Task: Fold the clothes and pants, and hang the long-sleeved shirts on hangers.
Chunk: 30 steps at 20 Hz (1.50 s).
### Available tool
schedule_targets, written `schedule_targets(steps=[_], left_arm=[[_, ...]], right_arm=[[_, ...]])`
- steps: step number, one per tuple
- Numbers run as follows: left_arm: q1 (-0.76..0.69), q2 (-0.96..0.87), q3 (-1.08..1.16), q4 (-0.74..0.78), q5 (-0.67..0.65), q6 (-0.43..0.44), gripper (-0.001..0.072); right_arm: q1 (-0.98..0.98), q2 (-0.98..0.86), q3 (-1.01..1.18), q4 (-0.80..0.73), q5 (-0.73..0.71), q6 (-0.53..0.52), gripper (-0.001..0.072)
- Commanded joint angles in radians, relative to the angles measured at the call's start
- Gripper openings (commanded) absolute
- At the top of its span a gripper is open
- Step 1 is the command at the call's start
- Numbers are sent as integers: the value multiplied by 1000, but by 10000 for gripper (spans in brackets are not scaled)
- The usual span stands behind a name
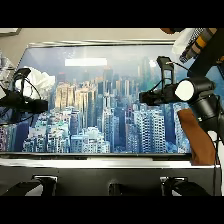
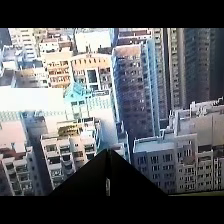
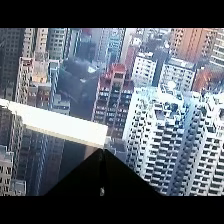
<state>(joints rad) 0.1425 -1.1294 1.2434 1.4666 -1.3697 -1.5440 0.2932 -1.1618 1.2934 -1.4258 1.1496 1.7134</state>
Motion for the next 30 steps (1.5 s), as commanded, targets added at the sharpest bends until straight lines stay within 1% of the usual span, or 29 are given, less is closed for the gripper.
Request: schedule_targets(steps=[1,27,30], left_arm=[[-1,1,0,0,0,0,20],[-1,1,0,0,1,0,20],[1,0,-2,4,68,0,21]], right_arm=[[1,0,1,0,0,0,27],[1,0,1,0,-4,0,27],[1,0,1,0,-4,0,27]])
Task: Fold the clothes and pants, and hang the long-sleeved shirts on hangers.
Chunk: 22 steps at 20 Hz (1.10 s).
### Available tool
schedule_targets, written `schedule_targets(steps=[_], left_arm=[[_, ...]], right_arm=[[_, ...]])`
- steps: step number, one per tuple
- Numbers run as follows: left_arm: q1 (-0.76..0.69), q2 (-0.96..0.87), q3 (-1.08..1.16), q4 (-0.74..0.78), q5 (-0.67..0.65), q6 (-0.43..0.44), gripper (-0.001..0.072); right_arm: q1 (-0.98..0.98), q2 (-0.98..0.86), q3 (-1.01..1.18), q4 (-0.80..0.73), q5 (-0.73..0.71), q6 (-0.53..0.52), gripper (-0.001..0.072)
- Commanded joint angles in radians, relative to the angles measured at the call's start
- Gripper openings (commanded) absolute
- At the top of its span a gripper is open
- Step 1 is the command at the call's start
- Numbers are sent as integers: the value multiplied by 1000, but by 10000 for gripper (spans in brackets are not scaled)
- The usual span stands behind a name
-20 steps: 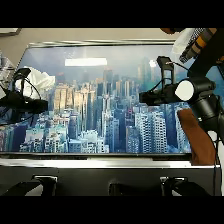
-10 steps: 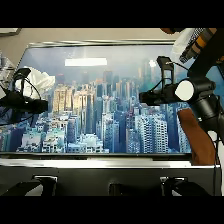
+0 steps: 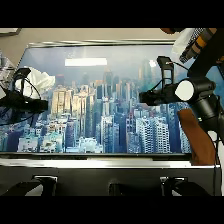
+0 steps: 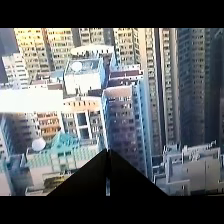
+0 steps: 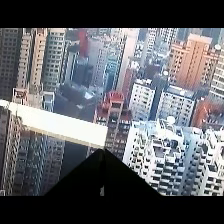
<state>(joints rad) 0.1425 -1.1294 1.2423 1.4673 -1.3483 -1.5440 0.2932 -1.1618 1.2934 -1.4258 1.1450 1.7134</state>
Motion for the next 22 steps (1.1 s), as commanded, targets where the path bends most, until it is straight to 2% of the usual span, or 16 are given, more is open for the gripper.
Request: schedule_targets(steps=[1,5,6,7,8,11,13,17,18,20,22], left_arm=[[1,0,-1,3,67,0,21],[1,0,-2,3,90,0,21],[2,0,-2,4,90,-1,85],[2,-1,-2,24,96,-46,470],[2,-5,-2,80,100,-133,720],[76,-30,-12,267,117,-337,720],[230,-56,-43,264,196,-392,720],[510,-139,-49,264,349,-394,720],[560,-165,-49,264,394,-394,720],[622,-221,-49,261,475,-394,720],[644,-289,-49,260,544,-394,720]], right_arm=[[1,0,1,0,-2,0,27],[1,0,1,0,-6,0,27],[1,0,1,0,-6,0,27],[1,0,1,0,-5,1,27],[1,0,1,0,-1,1,27],[1,0,1,1,10,1,27],[1,0,1,2,8,3,27],[1,0,1,13,15,3,31],[1,0,1,20,22,3,68],[1,0,1,34,42,5,188],[1,0,1,40,67,24,207]])
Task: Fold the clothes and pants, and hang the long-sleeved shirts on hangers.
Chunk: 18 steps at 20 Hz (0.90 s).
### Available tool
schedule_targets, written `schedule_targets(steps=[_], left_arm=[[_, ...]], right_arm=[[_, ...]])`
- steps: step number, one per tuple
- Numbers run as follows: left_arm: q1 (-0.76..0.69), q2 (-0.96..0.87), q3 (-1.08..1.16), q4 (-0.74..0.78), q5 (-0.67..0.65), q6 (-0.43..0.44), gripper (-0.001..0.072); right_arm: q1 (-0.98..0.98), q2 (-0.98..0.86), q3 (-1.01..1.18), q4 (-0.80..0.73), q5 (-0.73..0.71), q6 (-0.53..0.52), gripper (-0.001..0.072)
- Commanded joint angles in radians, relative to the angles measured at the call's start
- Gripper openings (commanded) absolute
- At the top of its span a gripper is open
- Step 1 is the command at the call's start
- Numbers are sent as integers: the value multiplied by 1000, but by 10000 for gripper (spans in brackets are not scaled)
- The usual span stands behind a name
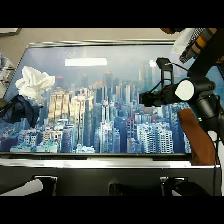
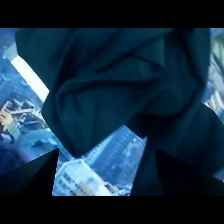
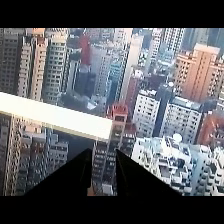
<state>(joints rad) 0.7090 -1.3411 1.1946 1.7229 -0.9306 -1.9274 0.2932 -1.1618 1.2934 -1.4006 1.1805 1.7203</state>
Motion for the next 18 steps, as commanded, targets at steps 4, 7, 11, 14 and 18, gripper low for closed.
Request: schedule_targets(steps=[4,7,11,14,18], left_arm=[[75,-232,-1,5,192,-11,720],[74,-292,-1,-34,181,-9,720],[48,-268,1,-229,146,198,18],[-26,-203,0,-330,89,237,16],[-249,-42,0,-405,-1,236,15]], right_arm=[[1,0,1,32,44,31,208],[1,0,1,39,44,55,209],[1,0,1,40,45,89,209],[1,0,1,39,56,102,208],[1,2,1,39,109,102,208]])
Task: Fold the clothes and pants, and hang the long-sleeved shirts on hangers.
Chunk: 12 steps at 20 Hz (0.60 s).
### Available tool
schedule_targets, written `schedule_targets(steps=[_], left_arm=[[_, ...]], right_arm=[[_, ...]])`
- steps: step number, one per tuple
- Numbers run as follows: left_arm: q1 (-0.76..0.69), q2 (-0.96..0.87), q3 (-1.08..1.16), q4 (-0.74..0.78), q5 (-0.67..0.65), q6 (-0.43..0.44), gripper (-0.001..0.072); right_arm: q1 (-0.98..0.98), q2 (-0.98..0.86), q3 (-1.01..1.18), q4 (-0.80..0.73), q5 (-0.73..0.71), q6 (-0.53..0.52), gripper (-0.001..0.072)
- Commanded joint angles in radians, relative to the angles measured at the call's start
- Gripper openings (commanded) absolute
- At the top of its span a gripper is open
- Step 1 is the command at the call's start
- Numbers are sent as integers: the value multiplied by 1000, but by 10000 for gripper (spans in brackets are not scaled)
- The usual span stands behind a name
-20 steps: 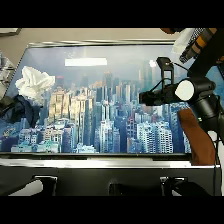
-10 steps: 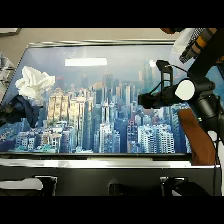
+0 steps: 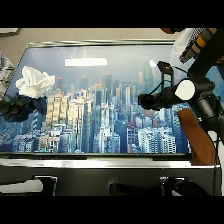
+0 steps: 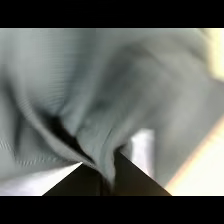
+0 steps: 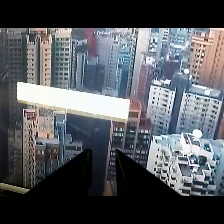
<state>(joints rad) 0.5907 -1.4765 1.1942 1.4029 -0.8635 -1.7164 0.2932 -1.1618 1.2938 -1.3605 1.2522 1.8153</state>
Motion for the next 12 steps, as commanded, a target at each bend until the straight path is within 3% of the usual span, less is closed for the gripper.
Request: schedule_targets(steps=[1,3,6,12], left_arm=[[-199,135,1,-113,-92,11,15],[-353,204,1,-208,-132,-18,16],[-612,240,1,-332,-126,-113,16],[-1110,105,0,-338,76,-317,16]], right_arm=[[1,3,1,-1,57,7,208],[1,11,1,-8,84,4,207],[1,31,0,-19,126,-86,207],[1,61,0,-154,240,-164,206]])
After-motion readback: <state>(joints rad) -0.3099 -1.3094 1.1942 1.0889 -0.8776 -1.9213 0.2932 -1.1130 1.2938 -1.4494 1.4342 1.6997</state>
